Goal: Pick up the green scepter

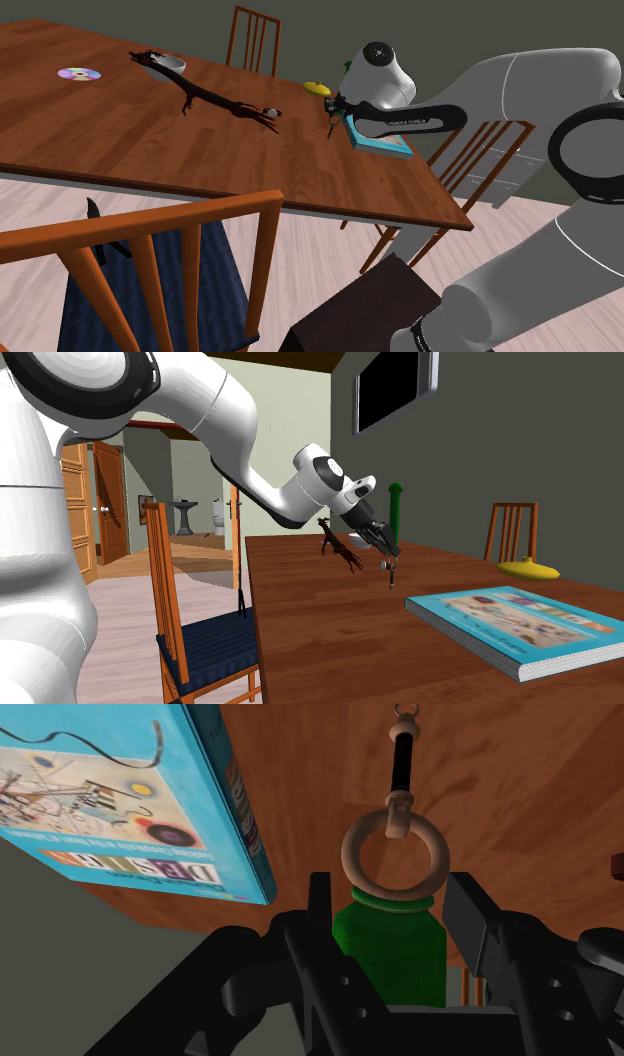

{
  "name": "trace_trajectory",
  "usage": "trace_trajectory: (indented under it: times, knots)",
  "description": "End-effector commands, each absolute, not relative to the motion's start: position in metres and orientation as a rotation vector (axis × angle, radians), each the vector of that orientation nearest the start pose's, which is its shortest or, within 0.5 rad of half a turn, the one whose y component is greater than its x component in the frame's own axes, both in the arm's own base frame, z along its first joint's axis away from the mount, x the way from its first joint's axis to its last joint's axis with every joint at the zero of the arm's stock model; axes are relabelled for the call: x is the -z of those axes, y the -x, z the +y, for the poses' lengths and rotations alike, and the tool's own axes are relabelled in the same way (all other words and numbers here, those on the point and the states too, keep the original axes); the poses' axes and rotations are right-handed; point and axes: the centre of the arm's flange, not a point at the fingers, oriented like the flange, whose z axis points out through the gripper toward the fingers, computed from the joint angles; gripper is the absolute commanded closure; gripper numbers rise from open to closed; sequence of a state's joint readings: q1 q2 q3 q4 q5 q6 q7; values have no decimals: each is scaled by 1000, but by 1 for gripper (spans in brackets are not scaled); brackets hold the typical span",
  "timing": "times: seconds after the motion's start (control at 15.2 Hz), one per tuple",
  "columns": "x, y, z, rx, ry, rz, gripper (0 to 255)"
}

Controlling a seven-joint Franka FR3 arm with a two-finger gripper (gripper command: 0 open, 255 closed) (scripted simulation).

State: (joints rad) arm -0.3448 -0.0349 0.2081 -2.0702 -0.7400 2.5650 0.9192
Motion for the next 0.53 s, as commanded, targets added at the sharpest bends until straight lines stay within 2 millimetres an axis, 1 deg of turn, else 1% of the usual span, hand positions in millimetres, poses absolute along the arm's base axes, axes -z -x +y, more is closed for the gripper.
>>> trace_trajectory:
  times: [0.0, 0.33, 0.46]
  knots:
    - [-501, -576, -68, 1151, 3151, 856, 255]
    - [-501, -576, -67, 1151, 3151, 856, 255]
    - [-512, -576, -67, 1151, 3151, 856, 255]
